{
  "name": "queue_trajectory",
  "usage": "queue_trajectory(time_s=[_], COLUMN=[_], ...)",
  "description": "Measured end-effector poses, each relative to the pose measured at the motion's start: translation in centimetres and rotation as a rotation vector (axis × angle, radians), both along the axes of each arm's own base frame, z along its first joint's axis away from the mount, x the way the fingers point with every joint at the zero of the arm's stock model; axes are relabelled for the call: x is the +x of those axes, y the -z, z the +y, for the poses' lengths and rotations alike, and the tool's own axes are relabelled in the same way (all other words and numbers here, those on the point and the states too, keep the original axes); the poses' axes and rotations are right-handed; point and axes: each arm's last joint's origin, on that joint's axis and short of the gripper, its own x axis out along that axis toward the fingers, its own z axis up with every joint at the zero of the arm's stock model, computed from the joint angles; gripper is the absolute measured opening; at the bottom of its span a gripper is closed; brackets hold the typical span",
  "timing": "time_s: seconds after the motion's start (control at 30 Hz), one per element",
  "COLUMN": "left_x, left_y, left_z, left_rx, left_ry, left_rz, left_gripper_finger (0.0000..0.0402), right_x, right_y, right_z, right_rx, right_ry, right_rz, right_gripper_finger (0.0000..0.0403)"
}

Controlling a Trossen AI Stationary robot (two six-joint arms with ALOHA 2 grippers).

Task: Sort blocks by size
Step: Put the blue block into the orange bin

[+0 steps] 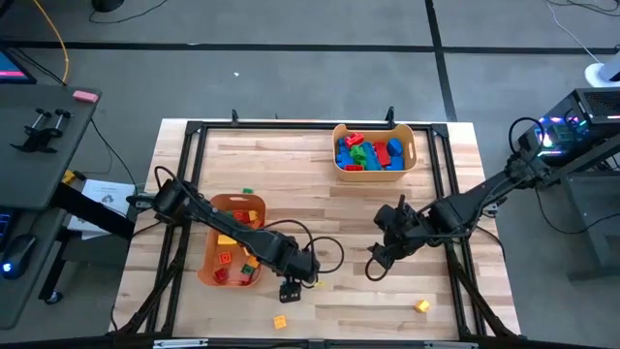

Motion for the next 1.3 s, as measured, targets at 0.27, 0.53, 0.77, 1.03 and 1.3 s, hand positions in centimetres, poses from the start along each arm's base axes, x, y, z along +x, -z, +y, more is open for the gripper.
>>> queue_trajectory(time_s=[0.27,0.53,0.77,1.03,1.3], left_x=[-0.1,-0.3,-0.8,-1.1,-1.8], left_y=[1.6,2.9,2.8,1.4,0.8], left_z=[-0.2,-0.7,-0.7,0.3,2.5], left_rx=[-0.017,-0.007,0.004,0.130,0.197], left_ry=[-0.053,-0.031,0.007,0.083,0.216], left_rz=[0.088,0.144,0.183,0.249,0.402], left_gripper_finger=[0.0319,0.0319,0.0319,0.0319,0.0319], right_x=[0.0,-0.2,-0.2,-0.2,-0.1], right_y=[0.0,0.1,0.1,0.1,0.1], right_z=[-0.1,-0.2,-0.2,-0.3,-0.2], right_rx=[-0.025,-0.049,-0.054,-0.069,-0.066], right_ry=[-0.026,-0.019,-0.028,-0.036,-0.033], right_rz=[0.008,0.019,0.021,0.018,0.012], right_gripper_finger=[0.0389,0.0389,0.0389,0.0389,0.0389])
